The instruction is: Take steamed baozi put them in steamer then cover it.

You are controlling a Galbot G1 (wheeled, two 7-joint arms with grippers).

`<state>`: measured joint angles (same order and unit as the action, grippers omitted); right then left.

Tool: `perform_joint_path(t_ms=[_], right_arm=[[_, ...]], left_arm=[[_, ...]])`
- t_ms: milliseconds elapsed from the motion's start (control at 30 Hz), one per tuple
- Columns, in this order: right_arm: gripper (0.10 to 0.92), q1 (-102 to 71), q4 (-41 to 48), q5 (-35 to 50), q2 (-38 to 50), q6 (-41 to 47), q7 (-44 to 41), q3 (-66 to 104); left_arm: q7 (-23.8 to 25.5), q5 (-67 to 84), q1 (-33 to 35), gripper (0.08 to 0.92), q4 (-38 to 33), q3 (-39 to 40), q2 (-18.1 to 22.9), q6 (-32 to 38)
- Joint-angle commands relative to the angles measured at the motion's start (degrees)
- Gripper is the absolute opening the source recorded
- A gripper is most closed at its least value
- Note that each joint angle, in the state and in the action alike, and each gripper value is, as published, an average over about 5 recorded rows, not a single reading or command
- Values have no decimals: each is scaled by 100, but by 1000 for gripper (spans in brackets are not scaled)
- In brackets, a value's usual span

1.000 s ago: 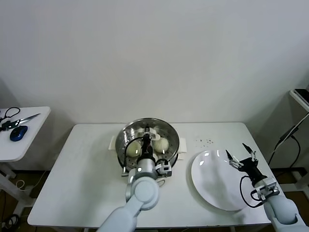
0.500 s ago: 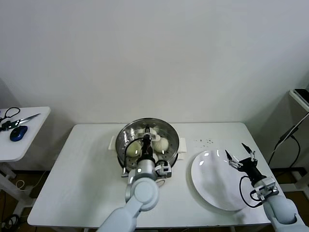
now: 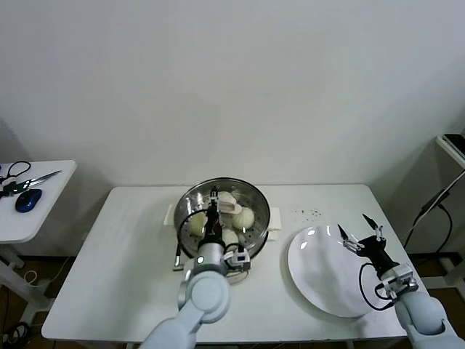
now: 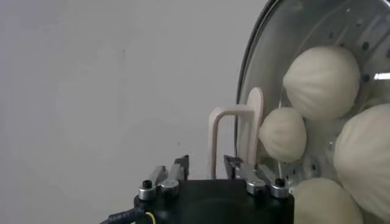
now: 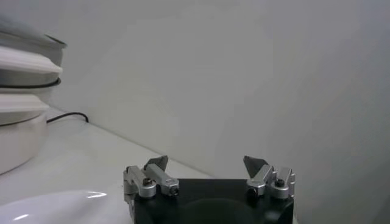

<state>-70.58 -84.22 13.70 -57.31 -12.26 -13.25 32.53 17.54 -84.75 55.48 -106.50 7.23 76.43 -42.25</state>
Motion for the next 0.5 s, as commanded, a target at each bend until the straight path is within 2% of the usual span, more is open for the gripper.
perform_joint_path(t_ms=[33, 367, 500], right_arm=[[823, 9, -99, 6, -10, 337, 45, 4], [823, 59, -225, -47, 2, 790, 70, 14], [823, 18, -342, 227, -42, 872, 94, 56]], left_arm=[[71, 295, 448, 509, -1015, -79, -412, -45], [-233, 685, 1315, 783, -1966, -366, -963, 191], [-1040, 1335, 1666, 820, -2058, -930, -1068, 627]])
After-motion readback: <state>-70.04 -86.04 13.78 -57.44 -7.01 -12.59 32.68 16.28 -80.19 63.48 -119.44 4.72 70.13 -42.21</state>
